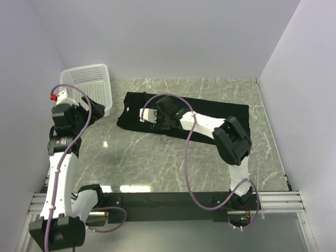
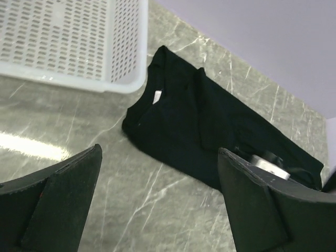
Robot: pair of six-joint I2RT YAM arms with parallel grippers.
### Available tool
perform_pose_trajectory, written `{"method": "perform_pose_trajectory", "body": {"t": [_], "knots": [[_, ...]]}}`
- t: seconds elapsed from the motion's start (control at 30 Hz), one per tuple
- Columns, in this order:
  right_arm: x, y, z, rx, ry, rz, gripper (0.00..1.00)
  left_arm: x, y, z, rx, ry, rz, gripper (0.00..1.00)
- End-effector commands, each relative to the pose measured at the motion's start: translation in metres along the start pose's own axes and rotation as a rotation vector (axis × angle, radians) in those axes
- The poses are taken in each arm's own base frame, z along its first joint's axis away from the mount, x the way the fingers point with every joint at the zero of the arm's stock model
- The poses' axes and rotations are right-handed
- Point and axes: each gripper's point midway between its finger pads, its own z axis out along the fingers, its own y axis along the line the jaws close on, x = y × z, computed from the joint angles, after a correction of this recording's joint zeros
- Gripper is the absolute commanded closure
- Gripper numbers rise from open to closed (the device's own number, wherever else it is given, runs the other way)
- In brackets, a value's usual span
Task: Fold and stack the t-shirts
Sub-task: Smooth out the T-shirt at the center of the board.
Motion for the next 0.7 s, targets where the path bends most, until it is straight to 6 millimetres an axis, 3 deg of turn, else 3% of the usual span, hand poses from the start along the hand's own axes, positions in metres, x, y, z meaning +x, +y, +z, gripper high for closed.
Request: {"method": "perform_pose_trajectory", "body": {"t": [0.0,0.13,0.43,0.67], "knots": [[-0.016,-0.053,0.000,0.205,0.021,-0.004,0.37,0.000,0.006,-0.012,-0.031,-0.025,-0.022,0.03],[-0.008,-0.061,0.016,0.250,0.066,-0.004,0.37,0.004,0.007,-0.017,-0.032,-0.013,-0.026,0.03],[-0.006,-0.075,0.031,0.316,0.081,0.061,0.38,0.008,0.007,-0.019,-0.029,-0.008,-0.041,0.04],[0.013,-0.104,0.032,0.370,0.101,0.277,0.42,0.010,0.007,-0.017,-0.028,0.003,-0.043,0.04]]}}
